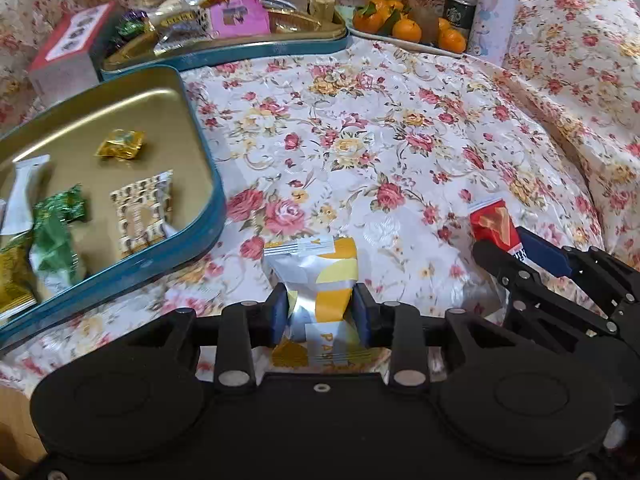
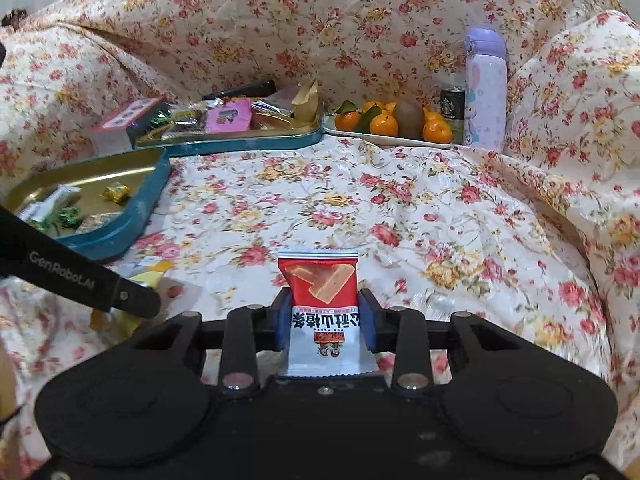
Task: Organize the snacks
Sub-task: 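Carry the yellow-silver and red-white packets over the tin tray with both tools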
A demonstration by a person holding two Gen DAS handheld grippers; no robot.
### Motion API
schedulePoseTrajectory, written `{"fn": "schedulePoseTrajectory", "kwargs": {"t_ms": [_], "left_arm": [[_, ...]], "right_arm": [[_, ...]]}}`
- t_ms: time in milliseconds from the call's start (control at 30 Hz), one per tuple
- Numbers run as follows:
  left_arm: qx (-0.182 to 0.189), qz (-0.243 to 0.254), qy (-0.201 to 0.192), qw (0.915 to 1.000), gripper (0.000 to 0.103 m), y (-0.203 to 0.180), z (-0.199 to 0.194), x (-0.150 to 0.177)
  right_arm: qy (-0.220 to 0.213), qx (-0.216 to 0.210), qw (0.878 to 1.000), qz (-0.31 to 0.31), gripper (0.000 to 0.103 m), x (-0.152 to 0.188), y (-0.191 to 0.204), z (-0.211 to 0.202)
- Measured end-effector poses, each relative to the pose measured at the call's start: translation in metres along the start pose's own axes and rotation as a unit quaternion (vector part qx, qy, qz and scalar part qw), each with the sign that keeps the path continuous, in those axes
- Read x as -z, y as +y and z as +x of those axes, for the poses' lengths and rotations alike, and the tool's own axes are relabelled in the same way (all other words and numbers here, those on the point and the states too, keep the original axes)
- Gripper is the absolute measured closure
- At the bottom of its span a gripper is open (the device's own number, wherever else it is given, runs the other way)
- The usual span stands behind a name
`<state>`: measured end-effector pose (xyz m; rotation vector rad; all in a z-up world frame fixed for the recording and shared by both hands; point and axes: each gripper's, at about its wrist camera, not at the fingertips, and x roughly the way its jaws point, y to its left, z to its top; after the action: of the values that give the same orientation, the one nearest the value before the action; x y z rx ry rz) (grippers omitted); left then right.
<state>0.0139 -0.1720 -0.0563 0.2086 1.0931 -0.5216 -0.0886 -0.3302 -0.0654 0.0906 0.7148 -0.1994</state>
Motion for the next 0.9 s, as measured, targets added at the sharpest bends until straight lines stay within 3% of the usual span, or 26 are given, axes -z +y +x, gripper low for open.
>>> {"fn": "schedulePoseTrajectory", "kwargs": {"t_ms": [367, 567, 700, 900], "left_arm": [[-0.009, -0.013, -0.014, 0.9998, 0.061, 0.024, -0.046, 0.034], [-0.04, -0.039, -0.028, 0.998, 0.061, 0.053, -0.071, 0.049], [-0.059, -0.063, -0.045, 0.9952, 0.061, 0.079, -0.086, 0.049], [-0.097, -0.096, -0.082, 0.9872, 0.061, 0.125, -0.102, 0.029]], "right_arm": [[0.02, -0.078, 0.997, 0.02, 0.067, 0.006, 0.032, -0.037], [0.04, -0.138, 0.99, -0.004, 0.067, 0.002, 0.07, -0.044], [0.043, -0.174, 0.984, -0.018, 0.067, -0.008, 0.097, -0.042], [0.014, -0.203, 0.978, -0.046, 0.067, -0.045, 0.141, -0.03]]}}
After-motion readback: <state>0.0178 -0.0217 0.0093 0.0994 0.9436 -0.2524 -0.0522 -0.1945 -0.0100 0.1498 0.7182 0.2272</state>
